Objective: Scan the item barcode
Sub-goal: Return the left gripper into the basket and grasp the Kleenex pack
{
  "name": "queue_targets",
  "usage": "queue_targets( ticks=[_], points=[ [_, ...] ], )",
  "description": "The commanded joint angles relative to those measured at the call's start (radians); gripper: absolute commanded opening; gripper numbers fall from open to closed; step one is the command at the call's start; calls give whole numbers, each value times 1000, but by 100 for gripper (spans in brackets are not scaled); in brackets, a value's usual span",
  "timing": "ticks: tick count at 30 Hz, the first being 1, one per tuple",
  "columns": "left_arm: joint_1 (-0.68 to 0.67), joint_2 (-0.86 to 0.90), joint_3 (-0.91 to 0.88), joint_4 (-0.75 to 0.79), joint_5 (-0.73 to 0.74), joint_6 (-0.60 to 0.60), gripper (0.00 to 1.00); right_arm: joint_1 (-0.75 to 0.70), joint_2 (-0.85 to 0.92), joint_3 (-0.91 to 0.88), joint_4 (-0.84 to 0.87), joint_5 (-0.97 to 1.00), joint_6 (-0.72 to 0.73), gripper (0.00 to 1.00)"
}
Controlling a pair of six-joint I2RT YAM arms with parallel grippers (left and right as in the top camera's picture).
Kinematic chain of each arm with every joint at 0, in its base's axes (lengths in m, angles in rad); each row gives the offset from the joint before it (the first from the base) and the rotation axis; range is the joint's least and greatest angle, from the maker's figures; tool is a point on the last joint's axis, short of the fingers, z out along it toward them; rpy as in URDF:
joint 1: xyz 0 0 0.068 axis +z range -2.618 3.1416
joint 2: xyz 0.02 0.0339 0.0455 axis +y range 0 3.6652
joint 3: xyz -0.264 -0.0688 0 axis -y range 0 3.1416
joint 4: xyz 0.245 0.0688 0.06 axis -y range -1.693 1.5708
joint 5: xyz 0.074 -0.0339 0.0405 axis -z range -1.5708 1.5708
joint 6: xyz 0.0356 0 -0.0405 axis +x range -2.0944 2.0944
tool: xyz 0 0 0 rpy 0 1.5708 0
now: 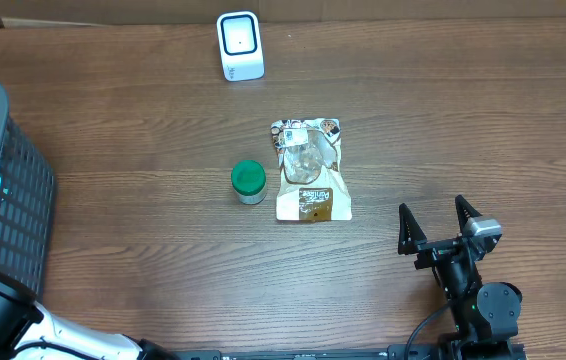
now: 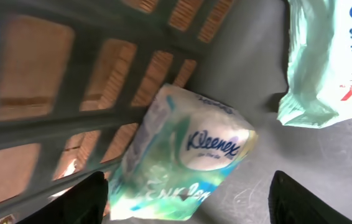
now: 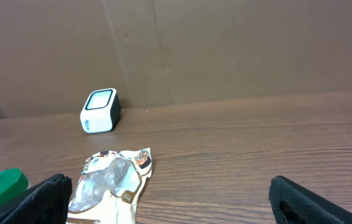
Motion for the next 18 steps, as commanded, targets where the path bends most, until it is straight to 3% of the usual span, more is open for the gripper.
queue_targets(
  ticks=[1, 11, 15, 18],
  points=[
    [8, 58, -6, 7, 8, 19, 64, 2, -8, -11, 5, 2, 3, 100],
    [-2, 86, -6, -2, 8, -38, 13, 2, -8, -11, 5, 2, 3, 100],
    [-27, 85, -2, -29, 7, -53, 4, 2, -8, -11, 5, 2, 3, 100],
    [-59, 60, -1, -37, -3, -74, 4, 2, -8, -11, 5, 2, 3, 100]
  ],
)
